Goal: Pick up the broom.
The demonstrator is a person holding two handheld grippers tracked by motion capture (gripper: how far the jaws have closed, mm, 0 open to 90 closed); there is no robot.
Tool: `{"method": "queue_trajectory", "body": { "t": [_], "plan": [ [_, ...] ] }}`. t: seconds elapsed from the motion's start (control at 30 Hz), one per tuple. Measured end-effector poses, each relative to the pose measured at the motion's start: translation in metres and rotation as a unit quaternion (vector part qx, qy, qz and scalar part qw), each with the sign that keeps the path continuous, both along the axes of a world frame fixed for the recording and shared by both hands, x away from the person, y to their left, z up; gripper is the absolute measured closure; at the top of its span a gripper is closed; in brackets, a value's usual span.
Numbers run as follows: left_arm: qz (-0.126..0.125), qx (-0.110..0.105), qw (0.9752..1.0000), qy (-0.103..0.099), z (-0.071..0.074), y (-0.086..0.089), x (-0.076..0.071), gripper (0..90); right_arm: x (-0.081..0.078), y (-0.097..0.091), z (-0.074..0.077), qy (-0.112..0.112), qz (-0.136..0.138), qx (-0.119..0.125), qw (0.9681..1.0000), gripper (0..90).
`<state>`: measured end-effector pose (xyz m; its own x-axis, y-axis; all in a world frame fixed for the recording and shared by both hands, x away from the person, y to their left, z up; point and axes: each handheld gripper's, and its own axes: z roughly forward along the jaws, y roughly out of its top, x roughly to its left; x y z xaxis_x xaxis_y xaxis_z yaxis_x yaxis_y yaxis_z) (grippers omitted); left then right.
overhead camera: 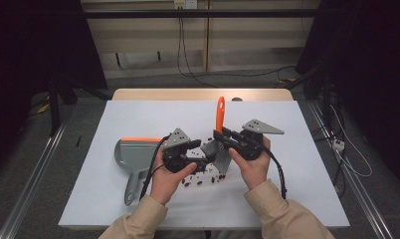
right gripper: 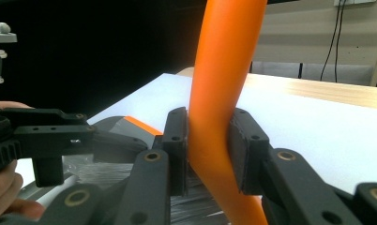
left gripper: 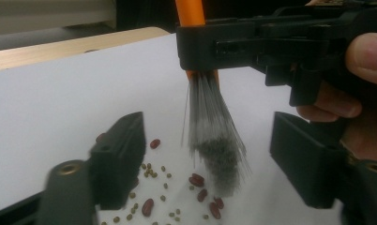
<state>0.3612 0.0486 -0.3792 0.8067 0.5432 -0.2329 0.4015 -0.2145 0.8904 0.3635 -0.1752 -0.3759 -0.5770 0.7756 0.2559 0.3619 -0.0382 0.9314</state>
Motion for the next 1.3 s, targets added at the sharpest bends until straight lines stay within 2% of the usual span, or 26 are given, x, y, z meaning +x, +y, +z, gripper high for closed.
{"method": "queue_trajectory", "body": {
  "t": [0.1,0.2,0.23,0.27,0.33,0.5,0.67,0.73,0.8,0.93,1.0,1.13,1.3],
  "plan": [
    [0.006,0.013,0.9999,0.006,-0.003,-0.003,0.001,42.3,0.000,0.002,0.000,-0.003,0.003,0.001,1.0000,70.8],
    [0.010,0.009,0.9999,0.009,-0.005,-0.002,0.002,57.5,0.000,0.003,0.001,-0.003,0.009,0.007,0.9999,70.8],
    [0.008,0.006,0.9999,0.012,-0.005,-0.001,0.002,63.8,-0.001,0.003,0.001,-0.005,0.010,0.006,0.9999,70.8],
    [0.003,0.001,0.9999,0.012,-0.005,0.000,0.002,78.8,-0.001,0.003,0.002,-0.007,0.011,0.003,0.9999,70.7],
    [0.003,0.008,1.0000,0.005,-0.003,0.000,0.000,81.9,-0.001,0.003,0.002,-0.006,0.014,0.005,0.9999,70.7],
    [0.000,0.004,0.9999,0.013,0.000,0.005,0.000,84.6,0.000,0.002,0.002,-0.004,0.030,0.015,0.9994,70.1],
    [-0.001,0.003,0.9999,0.011,0.001,0.009,0.001,84.9,0.001,0.000,0.002,-0.007,0.048,0.020,0.9986,67.5],
    [0.003,-0.001,0.9999,0.016,0.001,0.012,0.003,84.9,0.003,-0.001,0.002,-0.009,0.055,0.019,0.9983,61.1],
    [0.005,0.000,0.9998,0.018,0.001,0.015,0.004,85.0,0.004,-0.004,0.002,-0.020,0.048,0.017,0.9985,53.6],
    [0.008,-0.003,0.9998,0.018,0.003,0.021,0.007,84.9,0.006,-0.013,0.004,-0.040,0.054,0.023,0.9975,46.2],
    [0.010,-0.006,0.9998,0.018,0.003,0.024,0.007,84.9,0.007,-0.017,0.003,-0.039,0.061,0.018,0.9972,43.3],
    [0.009,-0.008,0.9998,0.019,0.005,0.029,0.011,84.9,0.009,-0.022,0.000,-0.031,0.072,0.024,0.9967,40.9],
    [0.006,-0.007,0.9999,0.014,0.007,0.032,0.013,84.9,0.010,-0.018,-0.005,-0.025,0.094,0.007,0.9952,38.9]
  ]
}}
